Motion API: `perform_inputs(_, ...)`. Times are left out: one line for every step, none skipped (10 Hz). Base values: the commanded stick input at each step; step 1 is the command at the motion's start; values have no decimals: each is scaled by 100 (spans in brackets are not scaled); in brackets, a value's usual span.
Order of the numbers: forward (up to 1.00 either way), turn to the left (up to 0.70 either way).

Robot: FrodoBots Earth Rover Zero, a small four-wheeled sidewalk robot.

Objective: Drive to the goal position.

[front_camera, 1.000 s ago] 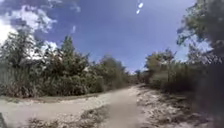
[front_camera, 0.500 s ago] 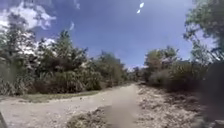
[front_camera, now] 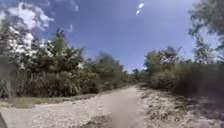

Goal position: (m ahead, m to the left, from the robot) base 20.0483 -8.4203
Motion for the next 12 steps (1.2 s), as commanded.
perform_inputs(85, 0)
perform_inputs(85, 0)
perform_inputs(85, 0)
perform_inputs(85, 0)
perform_inputs(85, 0)
perform_inputs(85, 0)
perform_inputs(85, 0)
perform_inputs(85, 0)
perform_inputs(85, 0)
perform_inputs(85, 0)
perform_inputs(85, 0)
perform_inputs(85, 0)
